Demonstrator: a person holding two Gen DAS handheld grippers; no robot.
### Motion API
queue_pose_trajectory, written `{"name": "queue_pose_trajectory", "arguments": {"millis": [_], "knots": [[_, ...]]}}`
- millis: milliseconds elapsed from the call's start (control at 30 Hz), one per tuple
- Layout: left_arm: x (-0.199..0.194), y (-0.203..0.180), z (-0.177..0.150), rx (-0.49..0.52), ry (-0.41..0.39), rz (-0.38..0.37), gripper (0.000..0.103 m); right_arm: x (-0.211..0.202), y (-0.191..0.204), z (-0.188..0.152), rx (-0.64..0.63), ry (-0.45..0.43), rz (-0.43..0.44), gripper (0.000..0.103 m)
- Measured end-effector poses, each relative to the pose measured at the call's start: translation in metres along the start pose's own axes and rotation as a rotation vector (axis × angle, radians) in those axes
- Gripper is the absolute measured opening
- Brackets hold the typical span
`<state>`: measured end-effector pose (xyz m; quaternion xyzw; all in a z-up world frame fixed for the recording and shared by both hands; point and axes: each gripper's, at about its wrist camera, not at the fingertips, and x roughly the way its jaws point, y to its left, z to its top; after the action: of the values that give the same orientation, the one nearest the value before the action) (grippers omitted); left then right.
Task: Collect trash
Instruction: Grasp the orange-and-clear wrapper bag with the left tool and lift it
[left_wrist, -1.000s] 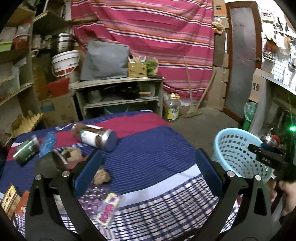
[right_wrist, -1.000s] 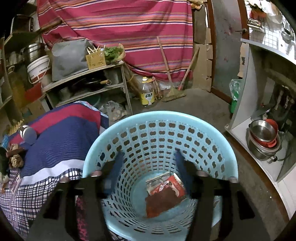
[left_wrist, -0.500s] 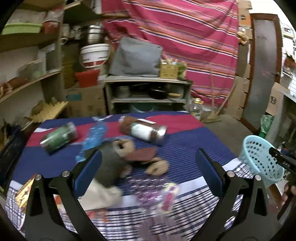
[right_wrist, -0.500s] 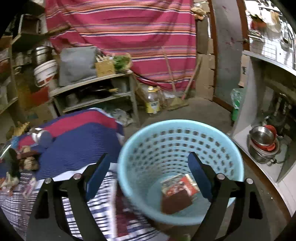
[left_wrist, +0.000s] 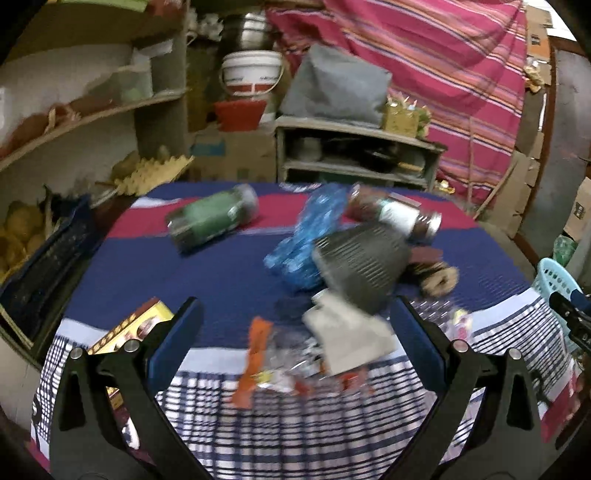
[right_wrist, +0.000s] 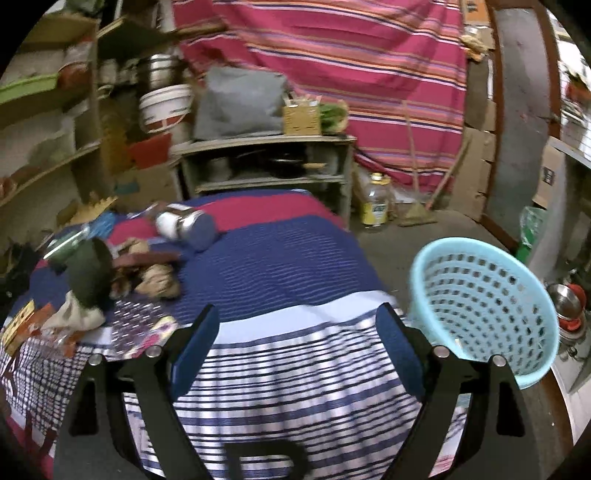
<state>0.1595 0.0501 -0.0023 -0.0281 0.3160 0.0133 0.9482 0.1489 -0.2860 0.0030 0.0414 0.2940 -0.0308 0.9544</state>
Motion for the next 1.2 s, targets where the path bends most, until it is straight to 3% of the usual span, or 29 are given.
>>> {"name": "queue_pose_trajectory", "arguments": {"millis": [267, 600, 733, 833, 1200], "knots": [[0.021, 0.022, -0.021, 0.001, 0.079, -0.003, 0.091, 0.006, 0.048, -0.003, -0.052, 0.026, 0.041, 0.085], [0.054, 0.019, -0.033, 0.01, 0.225, -0.161, 0.061, 0.012, 0.076, -0.009, -0.103, 0.041, 0.051, 0.085], [0.055, 0.016, -0.032, 0.026, 0.228, -0.19, 0.042, 0.015, 0.083, -0.011, -0.107, 0.05, 0.047, 0.085], [0.054, 0.017, -0.032, 0.029, 0.224, -0.2, 0.036, 0.016, 0.088, -0.01, -0.117, 0.047, 0.047, 0.085], [0.028, 0.032, -0.011, 0.04, 0.13, -0.159, 0.03, 0.015, 0.101, -0.007, -0.129, 0.038, 0.054, 0.085]]}}
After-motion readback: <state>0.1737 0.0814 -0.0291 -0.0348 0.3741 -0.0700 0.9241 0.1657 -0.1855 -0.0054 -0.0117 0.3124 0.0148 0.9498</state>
